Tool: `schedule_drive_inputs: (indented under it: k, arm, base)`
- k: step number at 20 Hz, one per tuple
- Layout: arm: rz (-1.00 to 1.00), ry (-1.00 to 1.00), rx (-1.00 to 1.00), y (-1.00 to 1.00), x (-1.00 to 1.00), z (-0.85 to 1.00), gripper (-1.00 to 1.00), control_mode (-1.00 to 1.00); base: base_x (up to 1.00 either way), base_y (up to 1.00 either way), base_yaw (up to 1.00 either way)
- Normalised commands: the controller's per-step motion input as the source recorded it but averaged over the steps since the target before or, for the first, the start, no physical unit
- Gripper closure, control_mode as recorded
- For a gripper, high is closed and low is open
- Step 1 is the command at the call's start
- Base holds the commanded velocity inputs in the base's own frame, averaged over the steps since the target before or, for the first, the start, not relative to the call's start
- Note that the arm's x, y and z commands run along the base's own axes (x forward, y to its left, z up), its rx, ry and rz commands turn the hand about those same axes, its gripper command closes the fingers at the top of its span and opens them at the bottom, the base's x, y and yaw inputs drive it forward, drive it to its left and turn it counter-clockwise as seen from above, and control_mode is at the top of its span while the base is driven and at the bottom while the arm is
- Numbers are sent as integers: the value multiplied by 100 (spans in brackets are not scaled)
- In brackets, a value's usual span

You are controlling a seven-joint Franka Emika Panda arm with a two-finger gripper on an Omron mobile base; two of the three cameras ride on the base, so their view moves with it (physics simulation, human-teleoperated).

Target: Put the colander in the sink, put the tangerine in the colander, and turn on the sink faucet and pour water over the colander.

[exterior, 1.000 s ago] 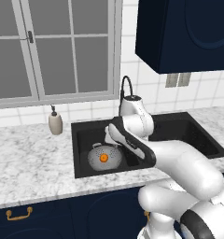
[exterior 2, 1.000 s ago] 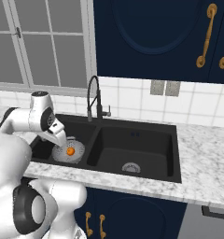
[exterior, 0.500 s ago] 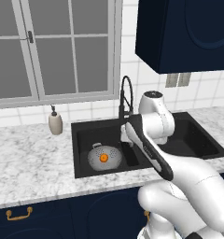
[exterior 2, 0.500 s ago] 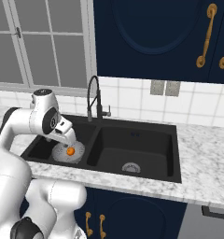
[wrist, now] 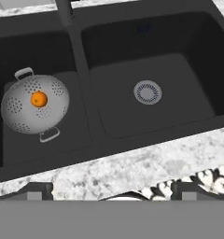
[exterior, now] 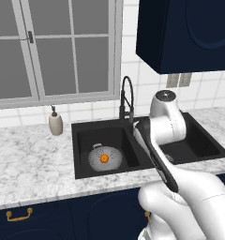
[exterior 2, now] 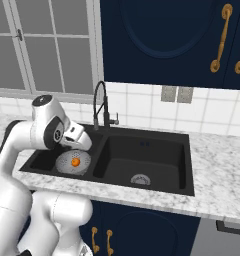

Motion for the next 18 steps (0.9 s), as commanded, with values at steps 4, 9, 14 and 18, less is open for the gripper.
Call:
schedule_drive_inputs:
  k: [4,9,14,18]
  arm:
    - [3,-18,-2,-56,-1,20,-100,-100]
    - [8,0,13,-68,2,26,-100,-100]
    - [11,-5,13,-54,4,24,-100,-100]
    - [2,-24,0,-24,29,0,-100,-100]
  base:
    - [0,0,0]
    - [0,0,0]
    - [0,0,0]
    - [0,0,0]
